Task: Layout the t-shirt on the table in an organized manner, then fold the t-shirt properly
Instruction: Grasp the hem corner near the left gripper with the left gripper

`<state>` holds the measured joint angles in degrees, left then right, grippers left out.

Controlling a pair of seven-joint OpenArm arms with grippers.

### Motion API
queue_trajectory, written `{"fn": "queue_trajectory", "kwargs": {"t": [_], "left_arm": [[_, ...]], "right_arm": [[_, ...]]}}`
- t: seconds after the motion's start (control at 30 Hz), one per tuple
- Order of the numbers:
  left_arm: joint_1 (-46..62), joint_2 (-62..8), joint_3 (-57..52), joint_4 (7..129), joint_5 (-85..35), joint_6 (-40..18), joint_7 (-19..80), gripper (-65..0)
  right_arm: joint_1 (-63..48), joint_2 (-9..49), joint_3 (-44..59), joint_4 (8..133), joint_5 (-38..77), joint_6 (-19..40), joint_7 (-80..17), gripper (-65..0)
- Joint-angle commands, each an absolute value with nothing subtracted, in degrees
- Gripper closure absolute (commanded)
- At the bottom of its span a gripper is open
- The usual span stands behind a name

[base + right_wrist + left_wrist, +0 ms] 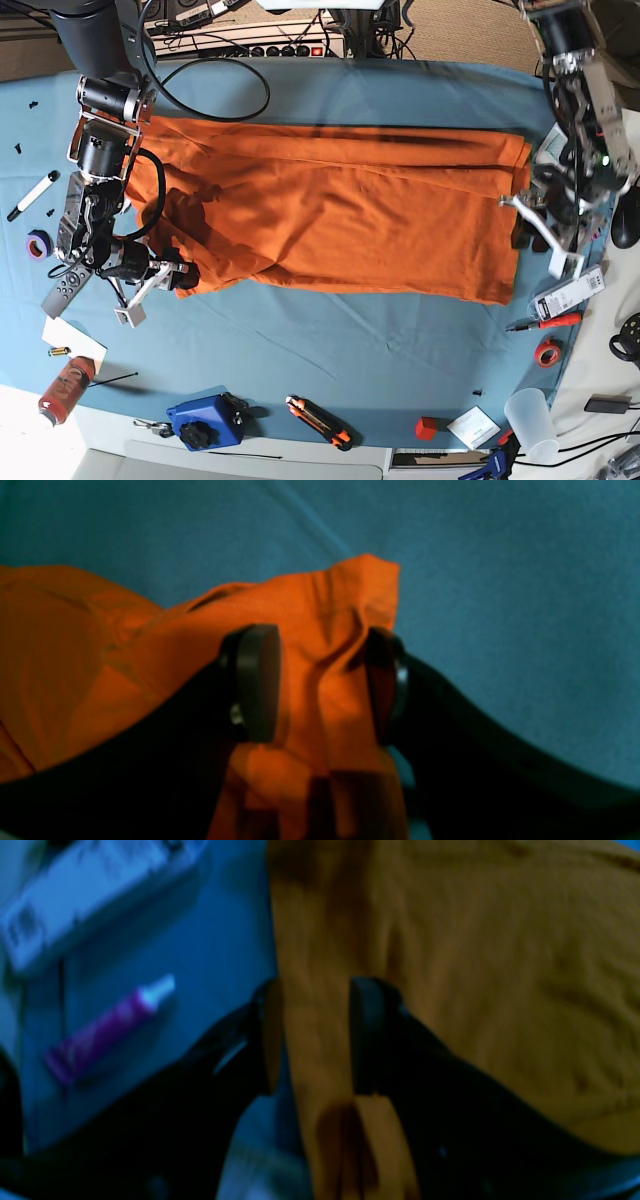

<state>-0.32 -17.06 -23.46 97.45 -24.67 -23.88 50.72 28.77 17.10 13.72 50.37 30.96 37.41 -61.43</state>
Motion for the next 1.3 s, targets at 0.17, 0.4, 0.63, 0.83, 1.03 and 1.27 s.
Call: {"fn": "queue_trajectory", "kwargs": {"t": [0.17, 0.4, 0.63, 0.83, 1.03, 1.27], "left_arm": [[-13.1, -22.3, -14.2, 85.8, -18.2, -24.1, 45.4, -23.3], [-26.5, -27.9, -1.4, 67.1, -11.9, -30.5, 39.2, -29.0], [-31.8, -29.4, 6.9, 59.0, -8.3, -32.9, 33.4, -29.7], [-31.6, -28.9, 8.2, 58.6, -8.1, -35.7, 31.4, -29.7], [-31.6, -28.9, 8.2, 56.7, -8.1, -35.7, 29.2, -29.7], [-31.3, -28.4, 8.2, 55.1, -8.1, -35.9, 26.7, -29.7]], "right_arm": [[30.3, 17.8, 13.8, 51.2, 31.0, 37.6, -61.3, -27.7], [30.3, 17.8, 13.8, 51.2, 31.0, 37.7, -61.9, -27.7], [30.3, 17.8, 13.8, 51.2, 31.1, 37.7, -63.2, -27.7], [30.3, 17.8, 13.8, 51.2, 31.1, 37.7, -64.1, -27.7], [30.3, 17.8, 13.8, 51.2, 31.1, 37.7, -64.4, -27.7], [30.3, 17.8, 13.8, 51.2, 32.4, 37.7, -64.6, -27.7]]}}
